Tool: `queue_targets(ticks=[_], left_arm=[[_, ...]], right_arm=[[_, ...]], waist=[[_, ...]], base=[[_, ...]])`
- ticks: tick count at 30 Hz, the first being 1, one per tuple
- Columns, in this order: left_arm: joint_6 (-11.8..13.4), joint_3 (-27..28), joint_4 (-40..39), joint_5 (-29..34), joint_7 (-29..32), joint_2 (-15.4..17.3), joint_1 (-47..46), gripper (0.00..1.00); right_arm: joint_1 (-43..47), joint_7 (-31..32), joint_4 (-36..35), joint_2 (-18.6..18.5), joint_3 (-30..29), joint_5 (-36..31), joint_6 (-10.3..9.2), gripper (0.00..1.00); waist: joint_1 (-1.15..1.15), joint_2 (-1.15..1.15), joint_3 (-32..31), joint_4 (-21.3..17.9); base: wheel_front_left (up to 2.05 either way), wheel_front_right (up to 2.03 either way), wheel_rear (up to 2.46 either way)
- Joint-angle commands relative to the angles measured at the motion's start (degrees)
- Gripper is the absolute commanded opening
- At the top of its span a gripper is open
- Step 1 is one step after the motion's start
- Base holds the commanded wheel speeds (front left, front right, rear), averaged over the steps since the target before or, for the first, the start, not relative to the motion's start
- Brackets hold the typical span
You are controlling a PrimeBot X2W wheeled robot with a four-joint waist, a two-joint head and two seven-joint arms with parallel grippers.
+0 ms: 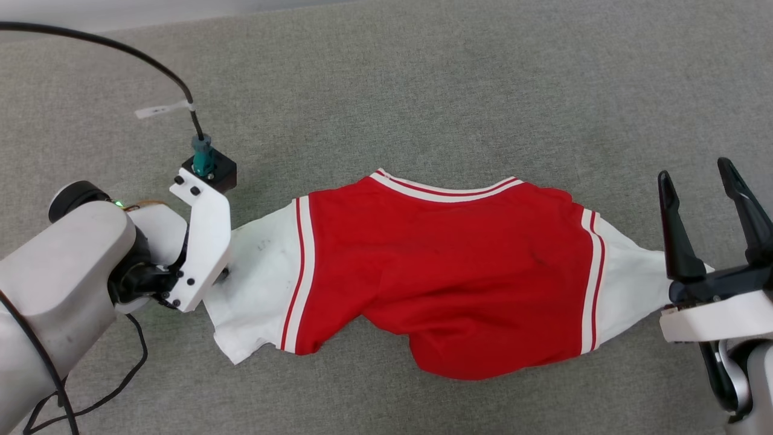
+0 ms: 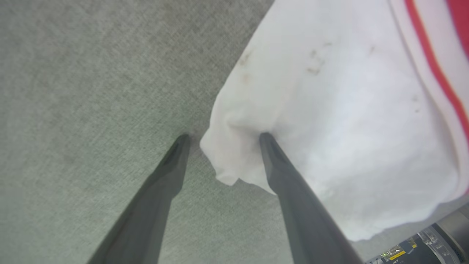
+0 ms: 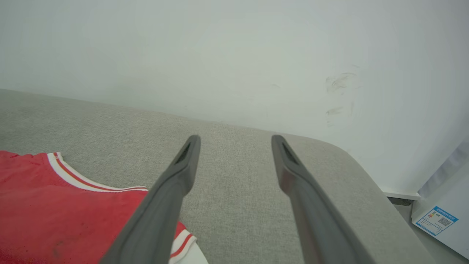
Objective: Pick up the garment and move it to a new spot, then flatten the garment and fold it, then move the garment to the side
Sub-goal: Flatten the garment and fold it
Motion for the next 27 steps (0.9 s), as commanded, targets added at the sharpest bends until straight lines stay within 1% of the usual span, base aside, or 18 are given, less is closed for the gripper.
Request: queue_targets(ticks=[1,4,5,8,12,14,16,19,21,24,27], left_arm=[[-0.01,-2.38,1.14,-0.69,-0.95,-0.61,1.21,0.0],[0.0,-3.46,1.57,-1.21,-2.55,-0.58,1.2,0.0],[0.0,-3.76,1.68,-1.46,-3.62,-0.37,0.83,0.0],[0.0,-4.23,1.72,-2.11,-6.55,0.92,-0.74,0.0],[0.0,-4.39,0.45,-3.14,-10.26,3.23,-2.65,0.0],[0.0,-4.57,-0.51,-3.46,-11.74,4.3,-3.36,0.0],[0.0,-4.6,-1.4,-3.99,-13.06,5.34,-3.87,0.0],[0.0,-4.03,-1.97,-5.16,-14.69,6.14,-4.42,0.0],[0.0,-4.28,-2.09,-5.41,-15.34,6.05,-4.48,0.0],[0.0,-4.66,-2.29,-5.71,-16.14,5.66,-4.38,0.0],[0.0,-5.14,-2.54,-5.46,-16.84,5.11,-4.6,0.0]], right_arm=[[-1.59,-0.11,0.27,0.04,0.19,0.21,-0.04,1.0],[-1.62,-0.11,0.83,-0.49,0.15,-0.42,-0.04,1.0],[-1.82,-0.11,0.84,-1.21,0.24,-1.22,-0.04,1.0],[-2.75,-0.11,1.73,-2.52,-0.03,-1.28,-0.04,1.0],[-4.69,1.73,1.1,-5.6,-0.06,-1.46,-0.04,1.0],[-5.9,3.25,0.47,-8.2,0.0,-0.6,-0.05,1.0],[-7.19,5.94,0.28,-11.35,1.56,0.93,-0.04,1.0],[-9.0,13.37,0.56,-17.48,5.49,4.27,-0.05,1.0],[-9.84,20.99,0.54,-21.54,9.64,7.47,-0.04,1.0],[-11.2,33.41,-0.68,-27.56,15.65,14.65,-0.06,1.0],[-12.7,44.26,-1.2,-33.0,21.19,22.78,-0.05,1.0]], waist=[[0.0,0.0,0.05,-0.27],[0.0,0.0,-0.2,-0.31],[0.0,0.0,-0.39,-0.22],[0.0,0.0,-1.32,-0.04],[0.0,0.0,-2.82,0.36],[0.0,0.0,-3.52,0.71],[0.0,0.0,-4.16,1.15],[0.0,0.0,-4.97,1.98],[0.0,0.0,-5.35,2.5],[0.0,0.0,-5.51,3.22],[0.0,0.0,-5.19,4.0]], base=[[0.0,0.0,0.0],[0.0,0.0,0.0],[0.0,0.0,0.0],[0.0,0.0,0.0],[0.0,0.0,0.0],[0.0,0.0,0.0],[0.0,0.0,0.0],[0.0,0.0,0.0],[0.0,0.0,0.0],[0.0,0.0,0.0],[0.0,0.0,0.0]])
